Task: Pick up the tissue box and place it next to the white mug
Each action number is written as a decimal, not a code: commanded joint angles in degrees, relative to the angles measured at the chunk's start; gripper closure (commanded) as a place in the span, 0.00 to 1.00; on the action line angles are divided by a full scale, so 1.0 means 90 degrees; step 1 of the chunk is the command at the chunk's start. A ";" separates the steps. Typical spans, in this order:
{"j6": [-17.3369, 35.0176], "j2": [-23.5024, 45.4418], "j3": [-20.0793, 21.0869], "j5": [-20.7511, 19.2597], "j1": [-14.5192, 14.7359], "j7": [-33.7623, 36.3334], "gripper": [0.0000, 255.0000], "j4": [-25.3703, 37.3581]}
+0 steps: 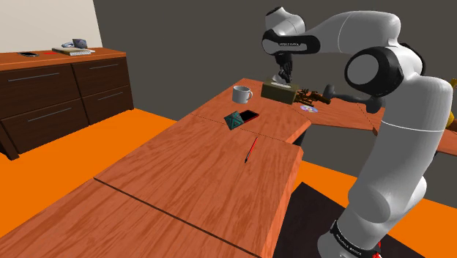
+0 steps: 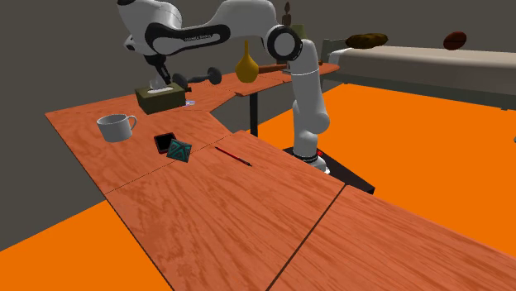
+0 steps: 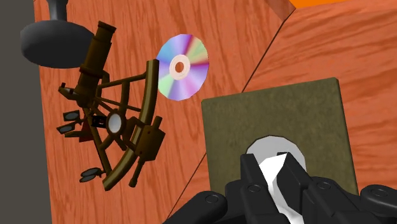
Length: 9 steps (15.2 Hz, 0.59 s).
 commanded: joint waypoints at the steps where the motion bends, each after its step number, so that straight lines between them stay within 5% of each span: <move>1: 0.0161 -0.0039 -0.0003 -0.0006 -0.0014 0.0082 1.00 -0.0216; 9: 0.0780 -0.0114 -0.0011 -0.0050 -0.0047 0.0436 1.00 -0.1001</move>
